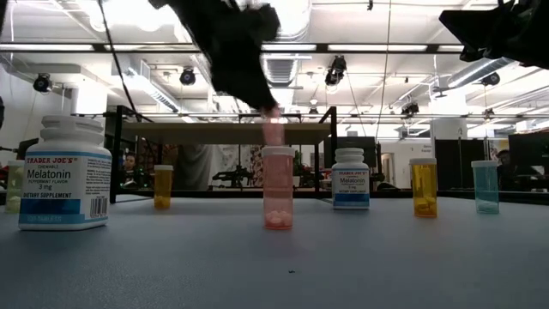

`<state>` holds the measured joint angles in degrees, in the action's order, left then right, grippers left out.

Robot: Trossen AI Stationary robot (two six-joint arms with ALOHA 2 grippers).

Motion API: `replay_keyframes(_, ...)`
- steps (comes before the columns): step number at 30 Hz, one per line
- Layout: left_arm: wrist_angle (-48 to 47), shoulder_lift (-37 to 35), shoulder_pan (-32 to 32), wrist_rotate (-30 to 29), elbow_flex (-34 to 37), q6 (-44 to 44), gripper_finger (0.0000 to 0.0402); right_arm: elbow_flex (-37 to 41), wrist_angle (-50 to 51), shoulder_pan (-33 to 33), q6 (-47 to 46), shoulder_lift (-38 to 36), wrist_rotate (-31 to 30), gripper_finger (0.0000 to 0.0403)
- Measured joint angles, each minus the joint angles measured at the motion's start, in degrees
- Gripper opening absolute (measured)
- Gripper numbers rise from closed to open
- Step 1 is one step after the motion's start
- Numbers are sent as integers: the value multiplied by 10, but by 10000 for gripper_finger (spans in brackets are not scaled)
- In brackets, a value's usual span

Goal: Pick and place medicine bottles onto shelf by color
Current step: Put the top pink pill bottle on the shelf

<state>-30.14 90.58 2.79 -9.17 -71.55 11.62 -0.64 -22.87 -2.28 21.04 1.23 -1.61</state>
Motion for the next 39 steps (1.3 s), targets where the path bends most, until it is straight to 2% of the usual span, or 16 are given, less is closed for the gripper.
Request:
replay_keyframes(2, -67, -43, -4, -40, -16, 5, 114, 0, 0, 0, 0, 0, 0, 9)
replay_keyframes(4, -129, -90, -10, -126, -23, 35, 115, 0, 0, 0, 0, 1, -1, 9)
replay_keyframes(6, -178, -135, -21, -211, -25, 90, 115, 0, 0, 0, 0, 1, -1, 9)
replay_keyframes(8, -226, -179, -39, -257, -20, 171, 115, 0, 0, 0, 0, 0, -1, 9)
replay_keyframes(10, -270, -218, -60, -264, -10, 239, 112, 0, 0, 0, 0, 0, -1, 9)
replay_keyframes(13, -307, -260, -82, -266, 16, 293, 102, 0, 0, 0, 0, 0, 0, 9)
replay_keyframes(19, -309, -300, -109, -265, 55, 301, 96, 0, 0, 0, 0, 0, 0, 9)
replay_keyframes(34, -319, -235, -163, -254, 70, 266, 97, 0, 0, 0, 0, 0, 0, 9)
replay_keyframes(39, -321, -233, -176, -254, 70, 264, 98, 0, 0, 0, 0, 0, 0, 9)
